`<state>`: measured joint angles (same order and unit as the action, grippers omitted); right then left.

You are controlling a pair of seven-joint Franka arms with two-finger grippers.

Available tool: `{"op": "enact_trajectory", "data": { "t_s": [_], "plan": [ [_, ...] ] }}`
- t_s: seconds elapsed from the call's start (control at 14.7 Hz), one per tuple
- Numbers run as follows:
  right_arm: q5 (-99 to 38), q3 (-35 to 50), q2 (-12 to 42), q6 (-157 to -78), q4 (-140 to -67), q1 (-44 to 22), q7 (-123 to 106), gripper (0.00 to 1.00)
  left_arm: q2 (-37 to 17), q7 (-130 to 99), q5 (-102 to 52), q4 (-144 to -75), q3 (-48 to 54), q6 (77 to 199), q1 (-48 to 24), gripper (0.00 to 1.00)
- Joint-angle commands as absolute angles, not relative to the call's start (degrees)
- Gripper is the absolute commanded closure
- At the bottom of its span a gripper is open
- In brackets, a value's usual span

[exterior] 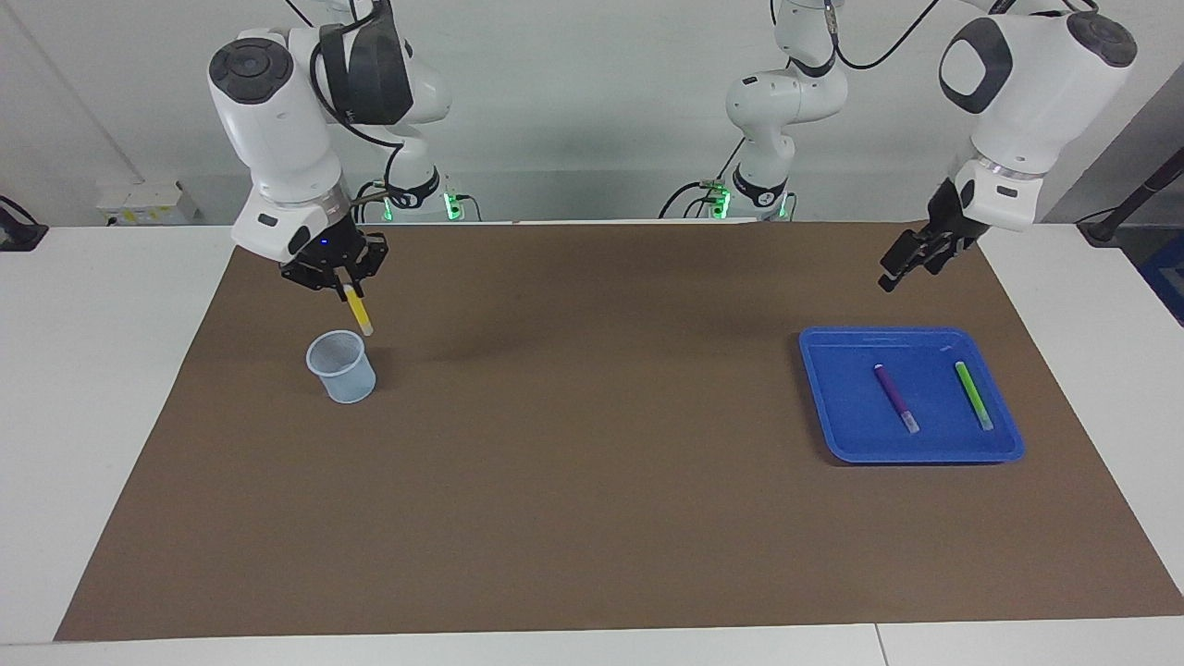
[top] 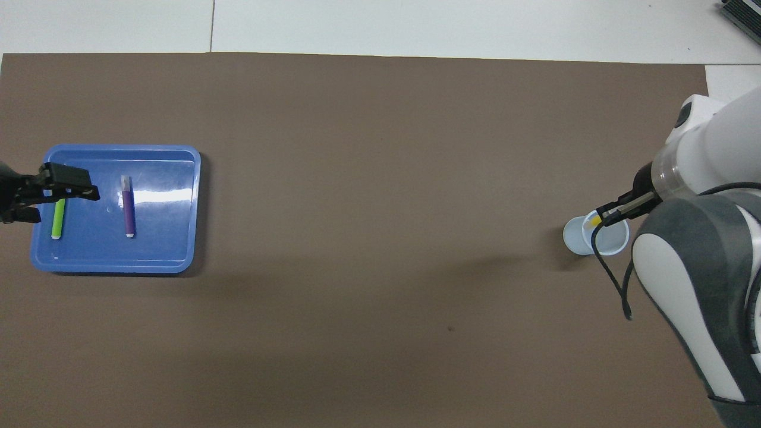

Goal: Transfer and insert pens with both arms

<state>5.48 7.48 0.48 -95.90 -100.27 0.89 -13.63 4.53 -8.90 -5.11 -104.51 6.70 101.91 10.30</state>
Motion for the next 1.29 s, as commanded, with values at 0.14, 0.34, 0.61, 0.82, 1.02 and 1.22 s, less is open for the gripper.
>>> {"op": "enact_trajectory", "data": {
  "t_s": [0.14,0.34,0.61,0.82,1.02,1.22],
  "plan": [
    [9.6,7.9,-1.6,-99.0,-104.7,3.0,-15.2,1.00,2.0,1.8,2.4,-110.4,7.2,112.3,12.5,0.00],
    [10.3,7.9,-2.3,-102.2,-107.7,4.3,-16.3,1.00,-3.8,3.7,3.4,-110.5,7.2,119.0,12.7,0.00],
    [10.4,7.8,-2.1,-106.3,-110.5,4.7,-16.4,1.00,-10.4,4.0,3.5,-111.5,7.2,128.8,12.7,0.00],
    [10.5,7.8,-2.2,-108.7,-112.6,5.2,-16.6,1.00,-13.5,6.9,3.5,-112.1,7.2,131.9,14.0,0.00],
    [10.6,7.8,-1.8,-109.1,-112.9,5.3,-17.0,1.00,-16.3,9.1,3.5,-113.3,7.1,135.7,14.5,0.00],
    [10.6,7.8,-1.6,-109.3,-113.9,5.4,-17.6,1.00,-16.4,8.2,3.4,-116.7,7.1,140.4,15.6,0.00]
  ]
}}
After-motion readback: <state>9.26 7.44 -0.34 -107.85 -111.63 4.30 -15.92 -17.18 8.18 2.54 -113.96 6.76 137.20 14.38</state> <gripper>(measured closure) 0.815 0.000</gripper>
